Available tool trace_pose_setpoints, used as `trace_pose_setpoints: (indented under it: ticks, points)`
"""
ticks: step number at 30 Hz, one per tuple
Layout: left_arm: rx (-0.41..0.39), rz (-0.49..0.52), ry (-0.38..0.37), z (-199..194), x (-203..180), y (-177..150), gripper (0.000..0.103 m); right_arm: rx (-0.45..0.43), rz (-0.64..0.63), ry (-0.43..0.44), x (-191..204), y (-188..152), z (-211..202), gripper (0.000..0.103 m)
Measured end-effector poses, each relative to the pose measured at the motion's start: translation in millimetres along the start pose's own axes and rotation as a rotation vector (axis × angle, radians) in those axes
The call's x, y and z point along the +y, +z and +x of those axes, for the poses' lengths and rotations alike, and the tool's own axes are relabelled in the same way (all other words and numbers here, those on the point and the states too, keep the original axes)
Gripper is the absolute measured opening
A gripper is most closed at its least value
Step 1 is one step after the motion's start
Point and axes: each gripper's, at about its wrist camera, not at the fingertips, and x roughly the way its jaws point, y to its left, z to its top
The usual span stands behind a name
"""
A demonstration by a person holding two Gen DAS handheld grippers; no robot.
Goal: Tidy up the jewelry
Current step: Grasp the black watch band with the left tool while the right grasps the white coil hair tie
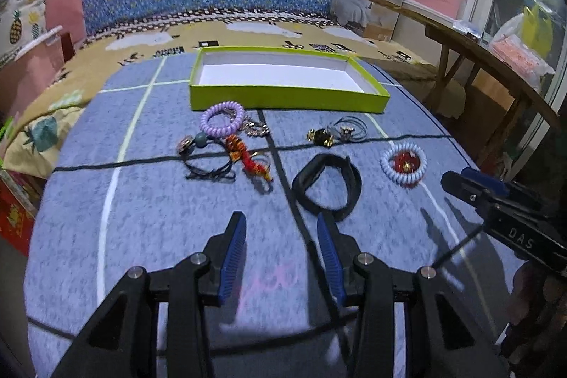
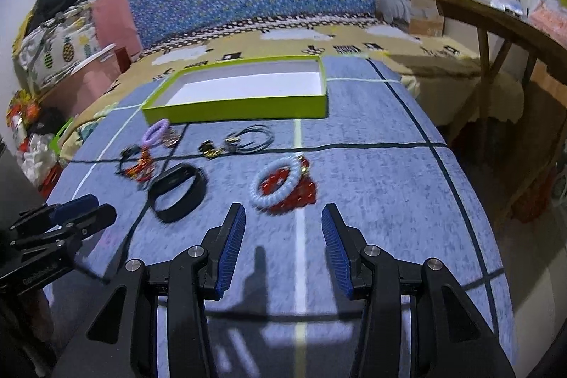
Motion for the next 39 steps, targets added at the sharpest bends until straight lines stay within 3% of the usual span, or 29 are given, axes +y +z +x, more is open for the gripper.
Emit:
trace_pose_setpoints:
  ticks: [6,7,9,12,22,39]
  points:
    - [0.031,0.012,-0.031,20,-7,14,0.043,0.037,0.035,0.016,-12,17,20,0.046]
    - [0.041,0.012,-0.034,24,-8,16,0.043,0.042,0.04,0.024,-13,19,23,0.044]
    - [0.056,0.011,-0.042,31,-10,18,0.043,0.059,0.049,0.04,-14,22,30,0.029]
    - [0.067,0.021,-0.039,39,-13,20,0.042,0.082,0.062,0.055,-15,24,39,0.026]
    - [0.09,0.045,-0.014,55,-16,26,0.017,0.103,0.073,0.069,-15,25,48,0.009]
    - [0.06,0.018,-0.063,34,-12,20,0.015,0.057,0.085,0.12,-18,26,22,0.009]
